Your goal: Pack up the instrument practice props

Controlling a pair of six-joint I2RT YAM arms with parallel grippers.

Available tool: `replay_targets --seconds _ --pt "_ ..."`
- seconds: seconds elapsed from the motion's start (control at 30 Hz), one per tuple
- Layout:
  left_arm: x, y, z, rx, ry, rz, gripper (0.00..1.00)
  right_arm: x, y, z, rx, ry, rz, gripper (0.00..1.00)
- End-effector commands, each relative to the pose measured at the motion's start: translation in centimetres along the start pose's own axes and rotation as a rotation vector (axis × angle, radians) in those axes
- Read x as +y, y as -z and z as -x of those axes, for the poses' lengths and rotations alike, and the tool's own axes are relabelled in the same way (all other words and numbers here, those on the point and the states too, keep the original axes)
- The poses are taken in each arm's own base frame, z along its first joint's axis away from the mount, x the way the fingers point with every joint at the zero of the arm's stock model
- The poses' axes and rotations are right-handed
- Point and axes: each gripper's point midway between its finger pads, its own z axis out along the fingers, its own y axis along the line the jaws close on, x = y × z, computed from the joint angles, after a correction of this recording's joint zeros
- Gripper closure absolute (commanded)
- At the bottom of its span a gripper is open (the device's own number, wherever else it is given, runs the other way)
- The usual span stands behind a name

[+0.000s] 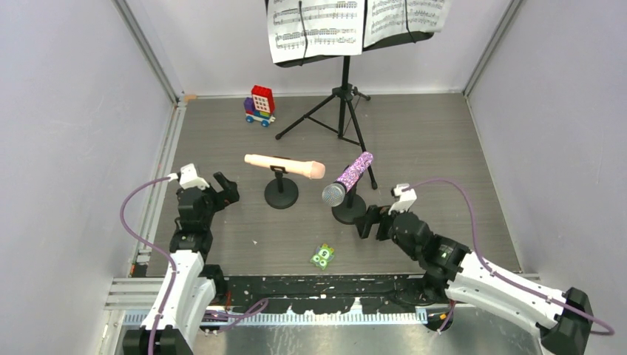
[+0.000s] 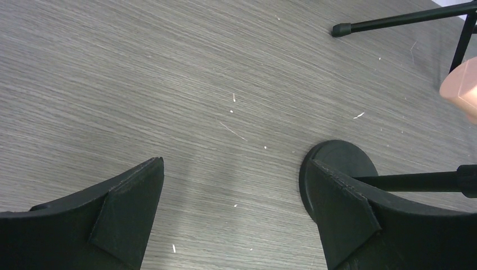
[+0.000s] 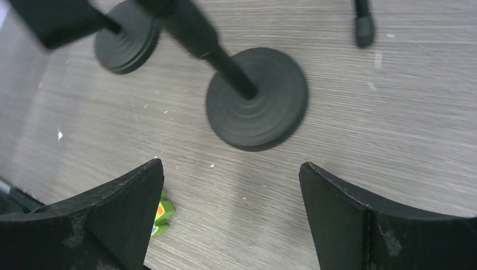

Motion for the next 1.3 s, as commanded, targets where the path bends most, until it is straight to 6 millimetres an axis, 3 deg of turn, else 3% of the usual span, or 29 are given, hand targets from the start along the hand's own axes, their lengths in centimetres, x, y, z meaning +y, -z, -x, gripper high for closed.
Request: replay_targets --seconds 0.0,0.13,0.27,0.47,0.63,0.8,1.0,1.27 --pt "-0.5 -0.2 1.5 -0.063 -0.016 -0.022 0.00 4.1 0.1 4.1 -0.299 0.019 0.186 0.04" --pt "-0.5 -0.2 1.2 -0.051 -0.013 -0.026 0.00 3.9 -0.5 4.2 -0.358 0.054 0.185 0.05" --pt "-0.7 -0.3 1.1 -0.050 -0.012 -0.033 0.00 4.0 -1.7 3.9 -0.353 0.106 0.163 0.14" --pt "-0.8 -0.4 0.9 -0.041 -0.012 -0.040 0.00 4.6 -3.5 3.4 -0.370 0.150 0.162 0.18" --pt "-0.9 -0.6 0.9 -0.038 -0.011 -0.044 0.00 5.4 -4.9 3.2 -0.377 0.179 0.162 0.30" --pt "-1.3 -0.9 0.6 -0.019 -0.013 -0.064 0.00 5.7 -6.1 3.8 -0.417 0.159 0.137 0.33" --pt "-1.5 -1.2 0.6 -0.004 -0.016 -0.073 0.00 5.1 -7.5 3.7 -0.461 0.201 0.089 0.34" --pt "-1.6 -1.4 0.5 0.005 -0.018 -0.076 0.00 4.7 -8.8 3.6 -0.516 0.272 0.052 0.45"
